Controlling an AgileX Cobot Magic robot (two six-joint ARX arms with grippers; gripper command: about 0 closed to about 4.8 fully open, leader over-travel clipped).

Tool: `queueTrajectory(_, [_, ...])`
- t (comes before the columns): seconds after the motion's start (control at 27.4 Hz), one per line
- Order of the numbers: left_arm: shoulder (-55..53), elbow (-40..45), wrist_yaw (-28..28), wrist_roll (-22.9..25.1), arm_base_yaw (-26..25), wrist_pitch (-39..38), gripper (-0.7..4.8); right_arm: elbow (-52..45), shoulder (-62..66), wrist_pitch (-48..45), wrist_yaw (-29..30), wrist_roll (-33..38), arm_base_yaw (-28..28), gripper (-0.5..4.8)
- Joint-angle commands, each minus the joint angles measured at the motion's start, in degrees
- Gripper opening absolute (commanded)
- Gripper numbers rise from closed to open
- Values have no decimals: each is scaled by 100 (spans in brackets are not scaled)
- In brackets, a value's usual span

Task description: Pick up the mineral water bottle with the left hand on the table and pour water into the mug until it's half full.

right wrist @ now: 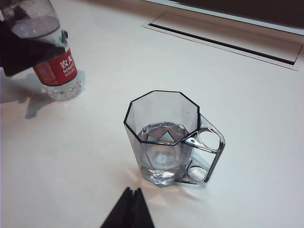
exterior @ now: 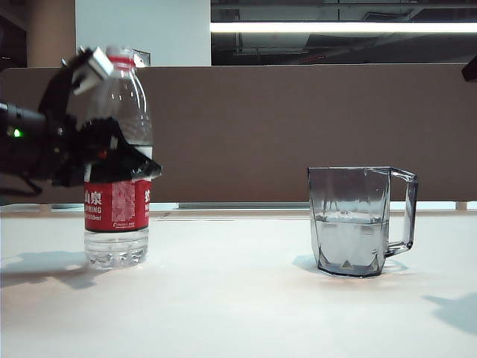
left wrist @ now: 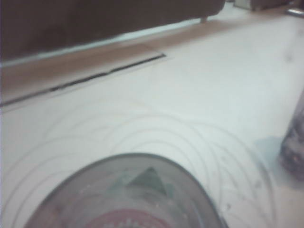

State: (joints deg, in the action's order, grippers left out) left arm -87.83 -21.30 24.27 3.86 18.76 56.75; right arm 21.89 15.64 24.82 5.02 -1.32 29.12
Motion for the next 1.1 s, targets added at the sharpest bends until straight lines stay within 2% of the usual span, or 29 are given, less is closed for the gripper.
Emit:
queueTrajectory(0.04, [-219, -20, 42, -212, 0, 415, 277, 46, -9, -101, 26, 2, 2, -5])
queueTrajectory(0.22, [-299, -20, 42, -262, 0, 610, 283, 46, -7, -101, 26, 2, 2, -5])
queueTrajectory(0.4, [-299, -20, 17, -286, 0, 629, 377, 46, -7, -103, 26, 2, 2, -5])
queueTrajectory(0.51, [-297, -20, 20, -286, 0, 632, 391, 46, -7, -103, 26, 2, 2, -5])
queueTrajectory(0.62, [-293, -20, 20, -308, 0, 629, 479, 46, -7, -103, 24, 2, 2, -5])
queueTrajectory(0.84, [-188, -20, 17, -474, 0, 369, 479, 46, -9, -103, 24, 2, 2, -5])
queueTrajectory(1.1, [378, -17, -61, -306, 0, -566, 479, 46, -9, -105, 24, 2, 2, -5])
